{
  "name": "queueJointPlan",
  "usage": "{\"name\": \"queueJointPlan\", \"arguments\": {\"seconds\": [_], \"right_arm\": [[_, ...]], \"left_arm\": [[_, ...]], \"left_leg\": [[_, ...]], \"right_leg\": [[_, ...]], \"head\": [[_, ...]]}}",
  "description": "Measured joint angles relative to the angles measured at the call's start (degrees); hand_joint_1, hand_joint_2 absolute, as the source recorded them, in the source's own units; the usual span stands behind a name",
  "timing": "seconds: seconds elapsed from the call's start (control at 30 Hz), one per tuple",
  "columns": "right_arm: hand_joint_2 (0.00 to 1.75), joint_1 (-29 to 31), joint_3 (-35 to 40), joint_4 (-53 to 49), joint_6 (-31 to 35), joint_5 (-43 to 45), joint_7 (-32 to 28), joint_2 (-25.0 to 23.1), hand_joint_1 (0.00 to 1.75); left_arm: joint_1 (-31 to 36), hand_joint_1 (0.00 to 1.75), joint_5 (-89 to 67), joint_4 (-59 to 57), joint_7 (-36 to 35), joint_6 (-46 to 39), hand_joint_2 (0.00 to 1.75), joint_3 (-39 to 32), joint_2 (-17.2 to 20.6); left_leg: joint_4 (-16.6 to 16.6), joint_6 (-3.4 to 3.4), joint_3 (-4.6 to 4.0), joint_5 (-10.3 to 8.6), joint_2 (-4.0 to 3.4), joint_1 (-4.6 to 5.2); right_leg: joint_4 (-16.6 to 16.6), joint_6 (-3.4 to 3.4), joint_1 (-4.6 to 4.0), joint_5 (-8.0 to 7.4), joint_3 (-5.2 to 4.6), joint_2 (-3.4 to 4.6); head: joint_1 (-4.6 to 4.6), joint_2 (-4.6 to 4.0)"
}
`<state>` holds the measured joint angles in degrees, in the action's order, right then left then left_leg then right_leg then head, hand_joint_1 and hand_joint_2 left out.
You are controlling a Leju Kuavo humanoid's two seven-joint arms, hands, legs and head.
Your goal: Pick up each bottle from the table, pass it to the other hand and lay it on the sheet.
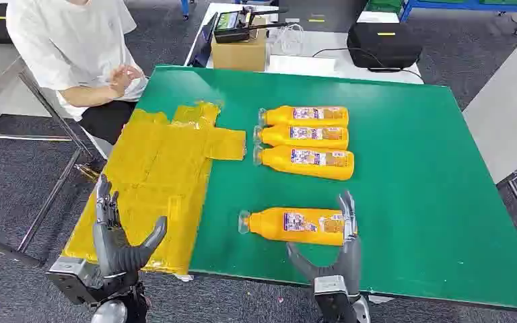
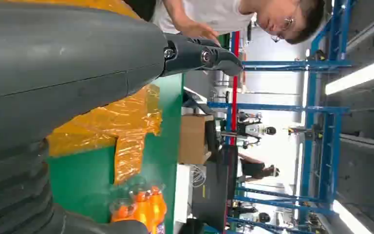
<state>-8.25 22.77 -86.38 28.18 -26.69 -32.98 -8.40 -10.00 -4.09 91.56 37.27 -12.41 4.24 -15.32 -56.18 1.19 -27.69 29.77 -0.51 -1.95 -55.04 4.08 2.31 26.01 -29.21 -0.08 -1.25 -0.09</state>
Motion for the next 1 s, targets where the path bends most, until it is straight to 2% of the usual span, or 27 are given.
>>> {"name": "queueJointPlan", "arguments": {"seconds": [0.27, 0.43, 0.6, 0.77, 1.0], "right_arm": [[1.75, -0.29, -0.63, -1.16, -1.66, 0.66, 0.07, 0.40, 0.00], [1.75, 0.77, -1.64, -1.09, -0.40, -5.59, 0.13, 1.31, 0.00], [1.75, 4.36, -2.62, 0.32, -2.19, -13.97, 3.63, 4.11, 0.00], [1.75, 9.75, -3.85, 4.90, -5.99, -17.95, 7.39, 7.44, 0.00], [1.75, 14.73, -3.82, 10.91, -7.62, -24.83, 11.62, 10.85, 0.00]], "left_arm": [[0.52, 0.00, 1.29, -1.09, 1.03, 0.52, 1.75, -0.02, 0.00], [0.96, 0.00, 3.70, -2.60, 0.96, 1.73, 1.75, -0.04, 0.00], [2.10, 0.00, 3.74, -4.31, 1.01, 2.34, 1.75, 0.00, 0.00], [3.39, 0.00, 3.43, -5.60, 0.98, 2.84, 1.75, 0.31, 0.00], [4.35, 0.00, 2.95, -7.19, 0.98, 2.99, 1.75, 0.79, 0.00]], "left_leg": [[0.00, 0.00, 0.00, 0.00, 0.00, 0.00], [0.00, 0.00, 0.00, 0.00, 0.00, 0.00], [-0.01, 0.00, 0.01, 0.00, -0.01, 0.02], [-0.02, -0.01, 0.03, -0.01, 0.00, 0.02], [-0.02, 0.00, -0.01, 0.00, 0.01, 0.02]], "right_leg": [[0.00, 0.00, 0.00, 0.00, -0.01, 0.00], [0.00, 0.00, 0.00, 0.00, 0.00, 0.00], [0.00, 0.00, 0.01, -0.01, 0.01, 0.01], [0.00, 0.00, 0.01, -0.02, 0.03, 0.00], [0.00, 0.01, 0.01, -0.01, 0.00, 0.00]], "head": [[0.00, 0.00], [0.00, 0.00], [-0.02, 0.00], [0.00, 0.00], [-0.02, 0.00]]}}
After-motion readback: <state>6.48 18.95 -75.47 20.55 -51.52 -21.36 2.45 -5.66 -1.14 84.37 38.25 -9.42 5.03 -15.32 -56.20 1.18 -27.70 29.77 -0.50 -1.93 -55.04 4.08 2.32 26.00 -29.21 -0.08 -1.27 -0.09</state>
